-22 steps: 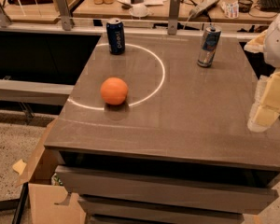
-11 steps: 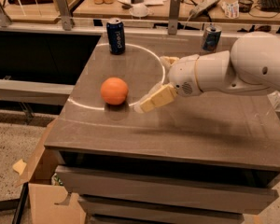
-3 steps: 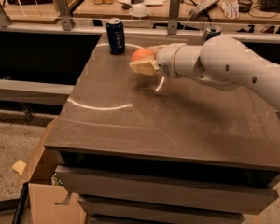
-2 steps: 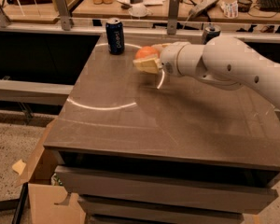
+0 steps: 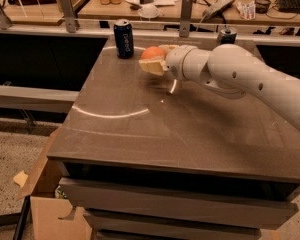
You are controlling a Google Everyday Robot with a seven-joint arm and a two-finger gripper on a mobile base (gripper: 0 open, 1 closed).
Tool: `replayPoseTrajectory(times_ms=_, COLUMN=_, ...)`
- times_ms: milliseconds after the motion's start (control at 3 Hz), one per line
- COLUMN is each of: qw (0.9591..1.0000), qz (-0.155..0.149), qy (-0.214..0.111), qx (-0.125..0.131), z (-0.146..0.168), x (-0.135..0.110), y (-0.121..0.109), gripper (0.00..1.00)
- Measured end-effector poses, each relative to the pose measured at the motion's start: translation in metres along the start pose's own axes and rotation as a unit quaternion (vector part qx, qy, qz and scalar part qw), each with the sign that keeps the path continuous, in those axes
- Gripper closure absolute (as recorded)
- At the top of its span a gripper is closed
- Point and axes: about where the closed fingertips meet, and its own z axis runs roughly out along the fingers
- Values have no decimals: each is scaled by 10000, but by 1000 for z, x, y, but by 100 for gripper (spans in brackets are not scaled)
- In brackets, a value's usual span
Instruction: Move orange near pepsi can
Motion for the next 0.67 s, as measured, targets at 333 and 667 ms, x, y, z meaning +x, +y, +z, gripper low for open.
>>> replayPoseTrajectory(times_ms=333, qw=10000, qz=-3, qy=-52, qx=10, z=22, x=0, y=-11, gripper=100)
replayPoseTrajectory(times_ms=667, qw=10000, qz=-5, qy=-44, qx=58, z=41, x=3, y=-23, gripper=100)
